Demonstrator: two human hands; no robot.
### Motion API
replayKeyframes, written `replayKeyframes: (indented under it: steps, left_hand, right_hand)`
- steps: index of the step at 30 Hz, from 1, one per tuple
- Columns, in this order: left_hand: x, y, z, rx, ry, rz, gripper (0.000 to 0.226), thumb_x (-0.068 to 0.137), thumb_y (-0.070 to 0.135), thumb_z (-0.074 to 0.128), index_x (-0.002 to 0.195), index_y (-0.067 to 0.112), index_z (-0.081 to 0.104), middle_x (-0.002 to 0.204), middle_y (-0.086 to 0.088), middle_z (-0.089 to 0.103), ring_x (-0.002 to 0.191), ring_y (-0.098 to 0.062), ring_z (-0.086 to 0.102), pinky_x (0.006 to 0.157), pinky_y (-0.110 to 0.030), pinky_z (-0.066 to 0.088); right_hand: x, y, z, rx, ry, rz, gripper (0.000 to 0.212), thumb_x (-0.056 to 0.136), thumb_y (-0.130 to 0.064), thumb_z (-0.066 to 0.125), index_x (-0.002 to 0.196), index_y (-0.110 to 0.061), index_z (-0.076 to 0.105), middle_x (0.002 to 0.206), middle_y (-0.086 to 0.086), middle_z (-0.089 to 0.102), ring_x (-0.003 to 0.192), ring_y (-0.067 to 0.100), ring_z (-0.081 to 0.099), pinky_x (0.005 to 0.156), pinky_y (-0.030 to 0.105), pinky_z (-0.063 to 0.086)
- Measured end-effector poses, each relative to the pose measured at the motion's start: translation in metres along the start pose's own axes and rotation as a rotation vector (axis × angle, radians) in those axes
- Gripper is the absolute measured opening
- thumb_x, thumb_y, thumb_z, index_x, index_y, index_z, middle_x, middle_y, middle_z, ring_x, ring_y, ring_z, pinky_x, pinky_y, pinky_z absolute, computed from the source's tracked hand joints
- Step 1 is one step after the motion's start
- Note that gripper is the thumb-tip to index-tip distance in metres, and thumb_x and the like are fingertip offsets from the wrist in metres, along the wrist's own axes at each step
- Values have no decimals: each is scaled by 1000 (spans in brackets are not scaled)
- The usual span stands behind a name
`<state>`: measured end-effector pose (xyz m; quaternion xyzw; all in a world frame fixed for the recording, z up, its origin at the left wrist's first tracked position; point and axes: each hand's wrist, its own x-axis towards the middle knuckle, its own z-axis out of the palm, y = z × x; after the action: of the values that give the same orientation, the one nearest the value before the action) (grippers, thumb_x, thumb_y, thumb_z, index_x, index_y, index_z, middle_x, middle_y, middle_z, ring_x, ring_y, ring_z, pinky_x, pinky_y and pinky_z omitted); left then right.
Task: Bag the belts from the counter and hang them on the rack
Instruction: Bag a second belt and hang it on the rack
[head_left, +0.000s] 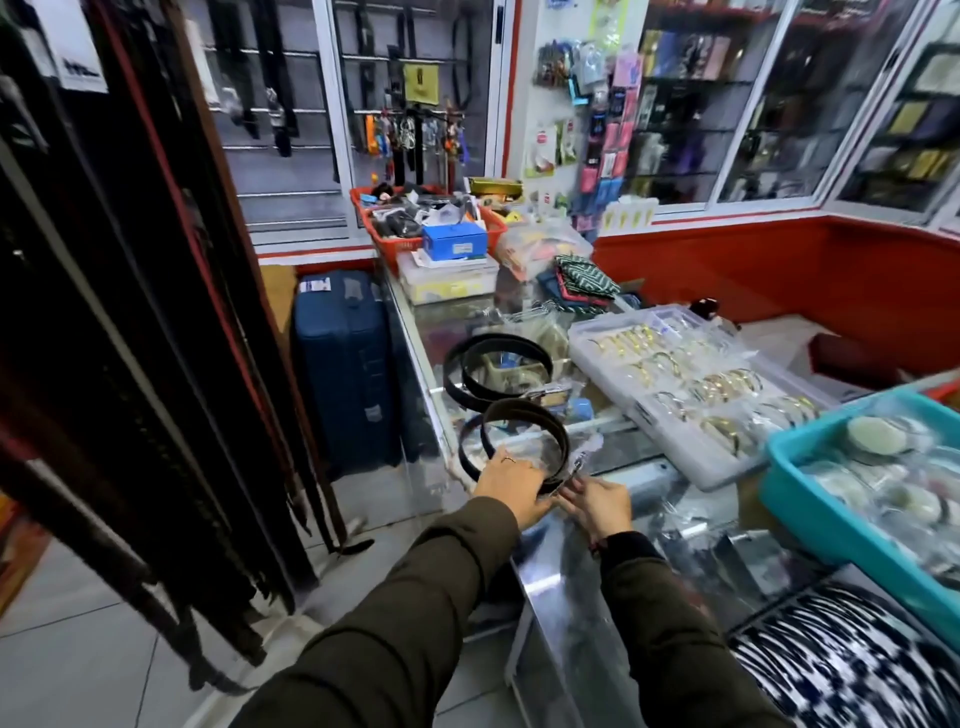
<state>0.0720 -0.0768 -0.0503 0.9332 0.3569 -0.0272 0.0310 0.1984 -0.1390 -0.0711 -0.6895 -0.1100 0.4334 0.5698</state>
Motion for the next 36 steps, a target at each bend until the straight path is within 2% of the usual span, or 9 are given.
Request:
replayKeyframes:
  steps: [2,4,7,12,18,22,29,33,36]
  left_hand:
    - [-1,0,-3,-34,54,-21,37,102,41,44,117,17,68,117,-10,72,111,-35,63,103,-41,39]
    - [-4,-3,-2,-91,124,-46,34,102,40,45,114,21,70,111,-9,74,105,-35,65,89,-39,46]
    - [-13,-6,1,-205,221,-74,33,100,45,48,109,24,72,103,-9,75,100,-35,66,80,-39,49]
    - [-31,-18,2,-487,489,-137,30,97,41,51,109,26,75,99,-4,77,94,-28,69,80,-39,53]
    - [-61,-46,-14,-751,732,-265,34,93,31,55,119,18,72,112,-2,76,101,-25,70,89,-44,55]
    - [-81,-71,-25,-835,889,-328,33,94,28,57,118,13,73,109,-4,73,99,-18,68,89,-38,56]
    - [-122,-121,-48,-585,987,-445,36,105,28,46,135,18,62,108,-3,47,98,-16,49,90,-28,44]
    - [-146,-147,-68,-643,957,-500,36,107,30,43,137,23,61,112,0,53,101,-19,48,91,-27,39]
    - [-167,-160,-90,-836,1028,-499,30,101,29,56,127,22,69,107,10,66,103,-8,60,91,-22,45]
  right_hand:
    - [-6,-1,4,59,8,36,15,98,10,41,92,7,54,71,24,67,44,20,69,45,27,58]
    - [-10,0,5,123,-31,56,11,96,9,47,90,7,56,51,11,68,40,15,67,40,23,54]
    - [-15,-2,5,200,-99,58,6,94,5,56,92,5,61,68,15,69,60,22,69,52,27,59]
    - [-35,-9,19,342,-217,-80,25,90,3,66,114,-4,62,96,18,72,82,26,72,70,28,64]
    - [-60,-36,64,199,-373,-328,31,85,-2,73,117,-3,70,105,13,77,91,20,75,82,27,63]
    - [-71,-51,104,43,-519,-453,37,86,-5,73,123,-3,68,118,20,71,109,28,70,93,38,60]
    - [-103,-67,179,-63,-721,-561,36,90,-7,70,125,-9,64,114,9,69,100,15,68,73,21,60]
    - [-117,-71,212,-138,-775,-638,30,90,-19,72,119,-14,71,114,6,75,109,19,70,97,39,57]
    - [-132,-77,229,-215,-800,-773,21,90,-31,71,107,-21,78,112,6,76,116,20,66,104,44,51]
